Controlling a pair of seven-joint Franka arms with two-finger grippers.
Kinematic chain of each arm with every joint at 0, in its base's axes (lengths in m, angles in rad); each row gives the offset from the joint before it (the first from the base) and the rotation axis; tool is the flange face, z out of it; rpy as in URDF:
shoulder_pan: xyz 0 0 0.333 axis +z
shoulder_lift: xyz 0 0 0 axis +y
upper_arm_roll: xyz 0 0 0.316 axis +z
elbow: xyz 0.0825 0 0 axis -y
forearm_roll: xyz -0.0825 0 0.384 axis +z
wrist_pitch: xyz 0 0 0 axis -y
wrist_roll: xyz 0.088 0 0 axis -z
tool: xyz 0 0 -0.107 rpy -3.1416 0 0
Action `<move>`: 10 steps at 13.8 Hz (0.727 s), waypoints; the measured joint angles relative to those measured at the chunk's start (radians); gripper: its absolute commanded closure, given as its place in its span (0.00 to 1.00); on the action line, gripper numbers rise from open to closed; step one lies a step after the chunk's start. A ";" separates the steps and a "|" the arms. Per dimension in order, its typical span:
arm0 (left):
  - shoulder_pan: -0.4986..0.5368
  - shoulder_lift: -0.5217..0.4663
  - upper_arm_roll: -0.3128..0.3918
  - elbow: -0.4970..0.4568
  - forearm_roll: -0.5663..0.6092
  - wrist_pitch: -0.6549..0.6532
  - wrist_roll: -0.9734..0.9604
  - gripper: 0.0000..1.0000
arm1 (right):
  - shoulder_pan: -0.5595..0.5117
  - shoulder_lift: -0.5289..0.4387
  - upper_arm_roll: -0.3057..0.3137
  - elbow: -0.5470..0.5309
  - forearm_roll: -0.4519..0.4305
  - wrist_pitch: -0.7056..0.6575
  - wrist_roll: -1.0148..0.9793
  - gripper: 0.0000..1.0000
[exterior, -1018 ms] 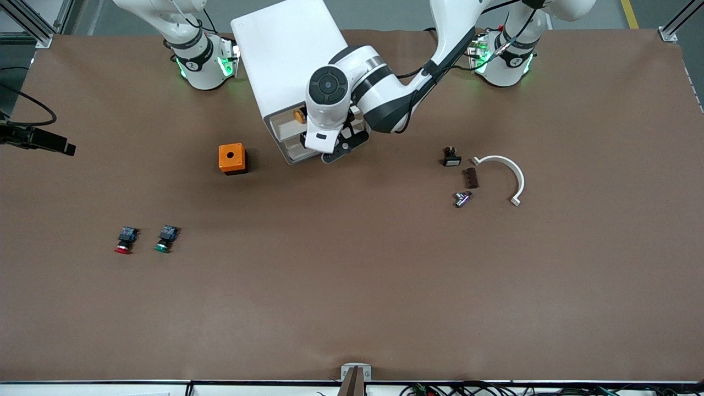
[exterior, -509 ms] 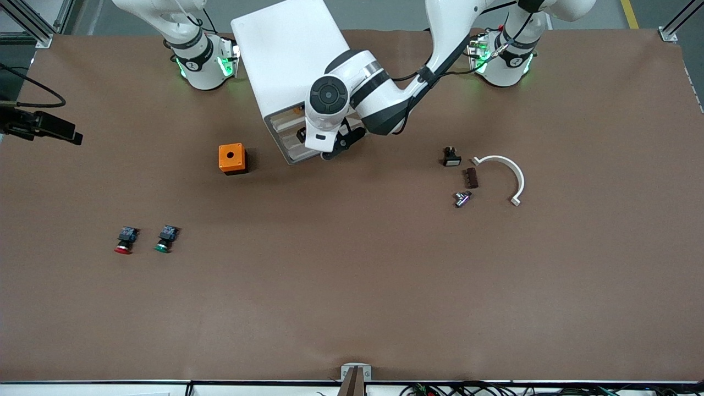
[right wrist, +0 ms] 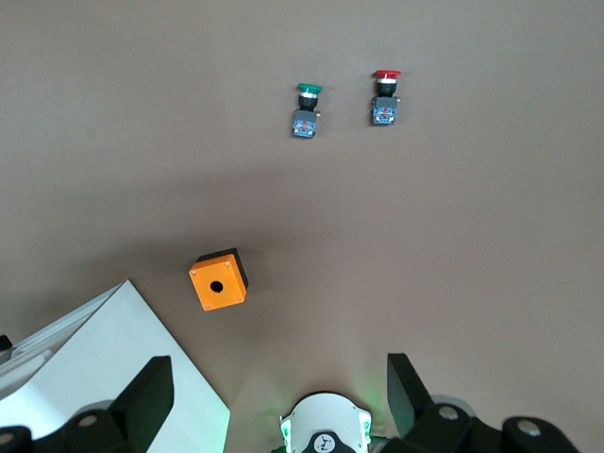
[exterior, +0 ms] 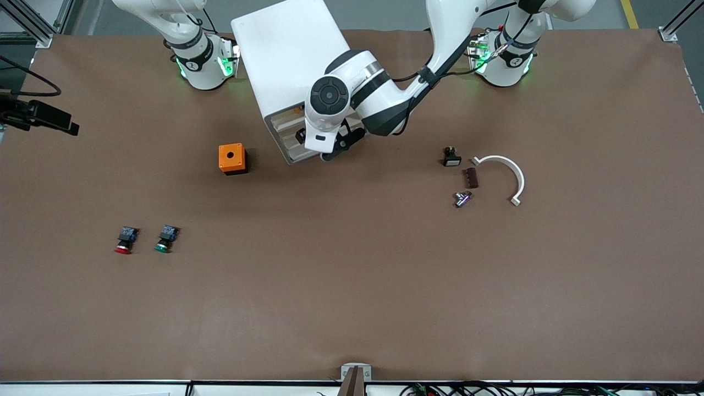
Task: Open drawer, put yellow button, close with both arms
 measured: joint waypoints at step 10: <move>0.270 -0.170 0.011 0.033 0.189 -0.229 0.182 0.00 | 0.032 -0.182 -0.031 -0.209 -0.001 0.139 0.008 0.00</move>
